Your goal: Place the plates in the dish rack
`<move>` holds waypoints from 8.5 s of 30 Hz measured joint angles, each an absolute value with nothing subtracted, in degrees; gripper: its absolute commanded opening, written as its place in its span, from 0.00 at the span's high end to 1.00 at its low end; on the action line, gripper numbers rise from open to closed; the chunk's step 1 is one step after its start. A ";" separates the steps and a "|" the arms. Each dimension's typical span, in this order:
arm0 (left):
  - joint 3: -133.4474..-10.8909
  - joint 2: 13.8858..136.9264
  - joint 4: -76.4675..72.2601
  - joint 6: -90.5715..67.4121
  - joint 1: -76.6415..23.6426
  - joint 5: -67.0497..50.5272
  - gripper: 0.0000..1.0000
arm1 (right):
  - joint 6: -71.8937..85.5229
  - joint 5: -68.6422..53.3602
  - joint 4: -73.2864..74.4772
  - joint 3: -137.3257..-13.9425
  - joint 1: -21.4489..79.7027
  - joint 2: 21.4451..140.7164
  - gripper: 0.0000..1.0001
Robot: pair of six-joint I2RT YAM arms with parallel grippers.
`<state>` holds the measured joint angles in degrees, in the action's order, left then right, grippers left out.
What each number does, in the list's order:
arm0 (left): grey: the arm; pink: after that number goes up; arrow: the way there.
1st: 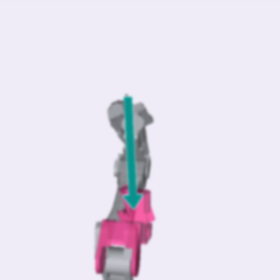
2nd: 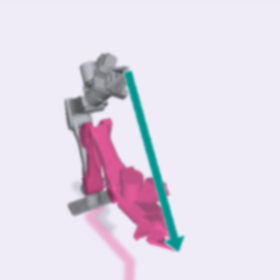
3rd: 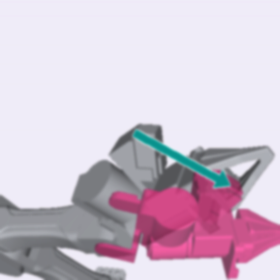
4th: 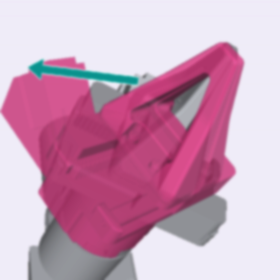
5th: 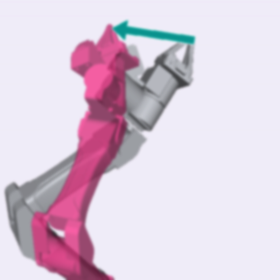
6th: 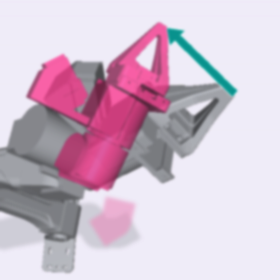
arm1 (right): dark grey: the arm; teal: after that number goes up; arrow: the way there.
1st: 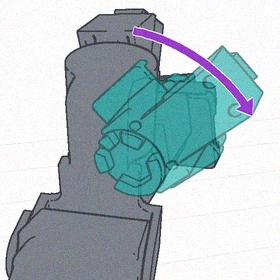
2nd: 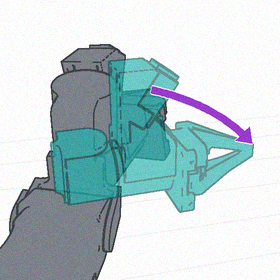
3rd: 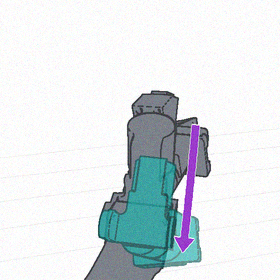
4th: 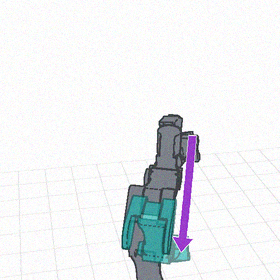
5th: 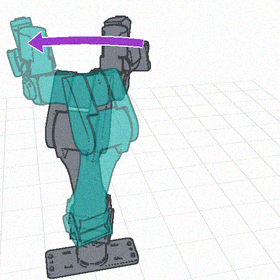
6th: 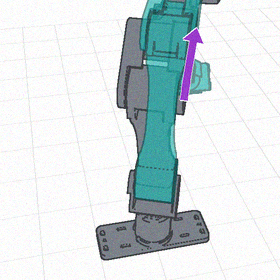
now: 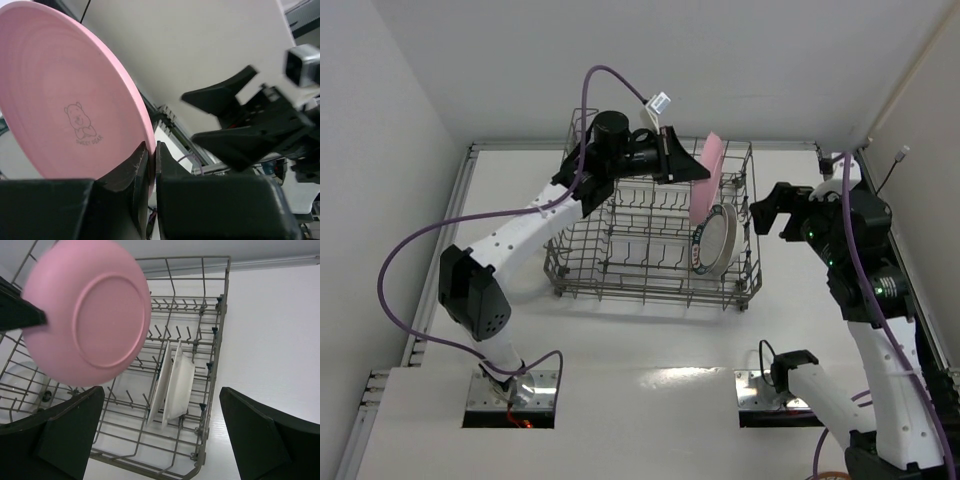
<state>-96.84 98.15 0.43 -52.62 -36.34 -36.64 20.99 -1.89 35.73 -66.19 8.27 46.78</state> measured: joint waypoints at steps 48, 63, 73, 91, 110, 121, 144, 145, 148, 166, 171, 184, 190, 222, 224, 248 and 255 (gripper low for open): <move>-91.88 105.97 2.79 -49.45 -36.84 -37.10 0.00 | 22.06 3.05 35.55 -66.08 8.25 44.66 0.00; -93.65 69.52 31.88 -35.38 -27.86 20.67 0.00 | 21.82 3.01 35.57 -66.08 8.27 44.23 0.00; -69.38 71.53 39.33 -42.04 -19.29 31.77 0.00 | 21.32 3.01 35.68 -66.11 8.27 43.16 0.00; -61.80 71.57 32.93 -39.07 -10.46 12.64 0.00 | 20.71 3.01 36.03 -66.15 8.25 42.81 0.00; -60.10 69.19 24.82 -40.01 -12.75 -6.22 0.51 | 20.71 3.01 36.03 -66.15 8.25 42.94 0.00; -57.56 69.21 19.70 -46.39 -23.16 -10.15 0.00 | 20.10 3.03 36.05 -66.15 8.27 42.94 0.00; -83.00 66.98 27.62 -34.65 -31.27 12.51 0.00 | 19.49 3.05 36.07 -66.15 8.27 42.94 0.00; -84.03 66.70 28.99 -34.98 -31.33 16.40 0.00 | 19.49 3.05 36.05 -66.15 8.27 42.94 0.00; -83.35 65.95 32.69 -36.64 -30.20 27.90 0.00 | 19.49 3.05 36.05 -66.15 8.25 42.94 0.00; -71.09 86.91 44.73 -39.66 -12.36 20.88 0.00 | 19.22 3.51 36.05 -66.15 8.25 43.55 0.00; -68.82 90.56 44.51 -39.64 -10.74 16.56 0.00 | 19.22 3.88 36.05 -66.15 8.27 43.55 0.00; -68.07 103.31 43.53 -38.52 -10.26 13.98 0.00 | 18.06 4.38 36.05 -66.15 8.25 43.55 0.00; -67.20 105.80 42.15 -37.63 -9.43 10.41 0.19 | 17.74 4.56 36.05 -66.13 8.27 43.62 0.00; -71.00 96.31 41.30 -33.54 -8.12 -1.37 1.00 | 17.58 5.63 36.07 -65.45 8.27 44.66 0.00; -71.22 95.42 41.47 -33.54 -8.12 -1.91 1.00 | 17.56 5.65 36.14 -65.45 8.25 44.62 0.00; -78.74 83.70 42.19 -35.73 -7.77 -1.45 1.00 | 17.54 6.00 36.32 -65.45 8.27 44.40 0.00; -97.80 83.50 46.78 -36.64 -9.50 4.75 1.00 | 17.54 5.98 36.47 -65.45 8.27 43.90 0.00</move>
